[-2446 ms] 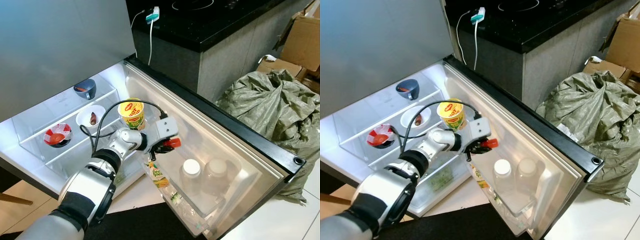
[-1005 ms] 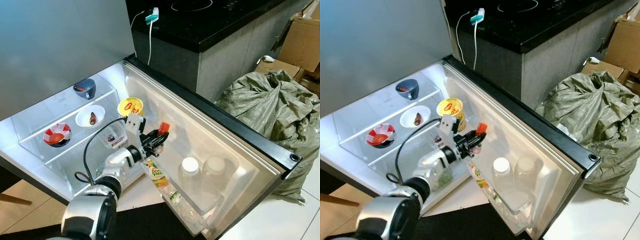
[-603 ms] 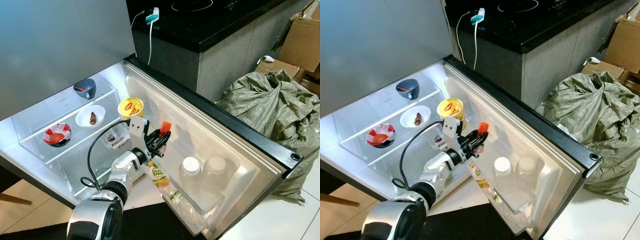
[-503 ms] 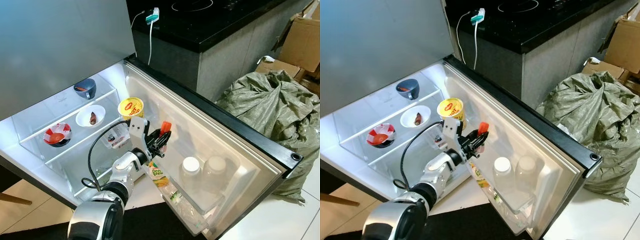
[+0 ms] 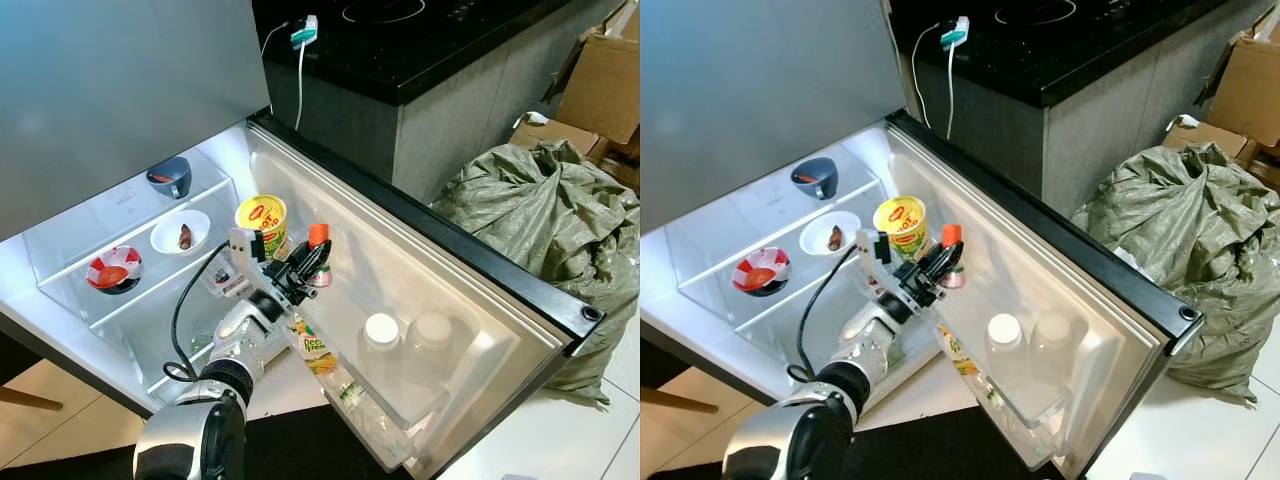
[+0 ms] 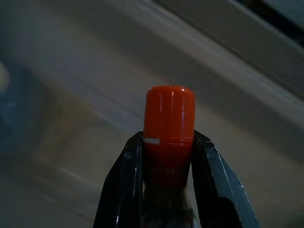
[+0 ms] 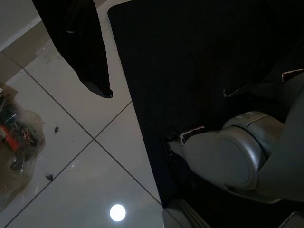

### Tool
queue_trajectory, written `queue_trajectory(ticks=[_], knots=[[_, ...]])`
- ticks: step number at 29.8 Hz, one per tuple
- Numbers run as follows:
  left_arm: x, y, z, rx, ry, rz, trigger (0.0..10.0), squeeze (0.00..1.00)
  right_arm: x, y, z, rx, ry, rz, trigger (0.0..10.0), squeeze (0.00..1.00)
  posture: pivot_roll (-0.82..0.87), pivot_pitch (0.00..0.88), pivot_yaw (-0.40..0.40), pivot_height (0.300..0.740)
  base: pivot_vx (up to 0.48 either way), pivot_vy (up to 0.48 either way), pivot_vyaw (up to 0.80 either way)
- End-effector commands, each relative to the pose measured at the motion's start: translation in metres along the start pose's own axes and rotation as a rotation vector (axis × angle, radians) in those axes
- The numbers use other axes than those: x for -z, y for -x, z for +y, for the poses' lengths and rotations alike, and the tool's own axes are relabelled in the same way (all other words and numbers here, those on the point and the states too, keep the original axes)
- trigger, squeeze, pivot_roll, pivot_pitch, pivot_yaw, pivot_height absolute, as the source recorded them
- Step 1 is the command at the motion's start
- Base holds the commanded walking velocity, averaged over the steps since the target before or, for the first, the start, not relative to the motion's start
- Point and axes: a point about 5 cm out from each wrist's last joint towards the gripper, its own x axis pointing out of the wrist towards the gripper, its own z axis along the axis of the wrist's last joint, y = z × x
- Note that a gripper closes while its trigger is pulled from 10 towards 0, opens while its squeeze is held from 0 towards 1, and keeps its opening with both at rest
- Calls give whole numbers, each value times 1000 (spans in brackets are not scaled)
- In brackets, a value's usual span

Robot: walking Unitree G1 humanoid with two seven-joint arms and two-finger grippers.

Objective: Restocking fridge

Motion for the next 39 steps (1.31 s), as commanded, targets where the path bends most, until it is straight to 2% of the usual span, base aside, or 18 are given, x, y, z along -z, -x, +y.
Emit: queue_trajectory(ticks=[1,2,3,8,11,13,15,17,20,22,25,26,28,29,31,35,37,39], knots=[[-7,13,7,5,7,-18,10000,0,5,1,2,-10,-29,6,10000,0,-259,151,125,740,0,0,0],[-13,24,12,37,25,-25,10000,0,-2,0,2,-39,-58,-26,10000,0,-254,147,121,740,0,0,0],[-13,24,12,37,25,-25,10000,0,-2,0,2,-39,-58,-26,10000,0,-254,147,121,740,0,0,0],[-28,48,22,79,41,-41,10000,0,-25,0,-3,-163,-151,-146,10000,0,-249,143,117,740,0,0,0],[-33,55,24,98,57,-54,10000,0,-33,1,-5,-226,-159,-189,10000,0,-247,140,115,740,0,0,0],[-33,55,24,98,57,-54,10000,0,-33,1,-5,-226,-159,-189,10000,0,-247,140,115,740,0,0,0],[-37,64,25,119,64,-58,10000,0,-40,4,-9,-309,-136,-217,10000,0,-244,135,111,740,0,0,0],[-37,64,25,119,64,-58,10000,0,-40,4,-9,-309,-136,-217,10000,0,-244,135,111,740,0,0,0],[-41,79,24,159,85,-58,10000,0,-46,9,-15,-453,-37,-223,10000,0,-237,128,106,740,0,0,0],[-41,79,24,159,85,-58,10000,0,-46,9,-15,-453,-37,-223,10000,0,-237,128,106,740,0,0,0],[-41,90,21,206,124,-49,10000,0,-51,18,-14,-634,17,-226,10000,0,-231,121,101,740,0,0,0],[-41,90,21,206,124,-49,10000,0,-51,18,-14,-634,17,-226,10000,0,-231,121,101,740,0,0,0],[-39,97,18,223,148,-42,10000,0,-59,26,-9,-782,27,-261,10000,0,-229,118,96,740,0,0,0],[-39,97,18,223,148,-42,10000,0,-59,26,-9,-782,27,-261,10000,0,-229,118,96,740,0,0,0],[-36,102,15,232,167,-38,10000,0,-70,35,-1,-898,33,-315,10000,0,-226,116,94,740,0,0,0],[-34,104,12,242,179,-35,10000,0,-79,38,4,-923,32,-360,10000,0,-225,116,93,740,0,0,0],[-32,104,10,251,187,-31,10000,0,-87,37,5,-901,33,-402,10000,0,-224,114,93,740,0,0,0],[-28,103,4,270,207,-24,10000,0,-106,34,4,-814,4,-499,10000,0,-223,112,93,740,0,0,0]])
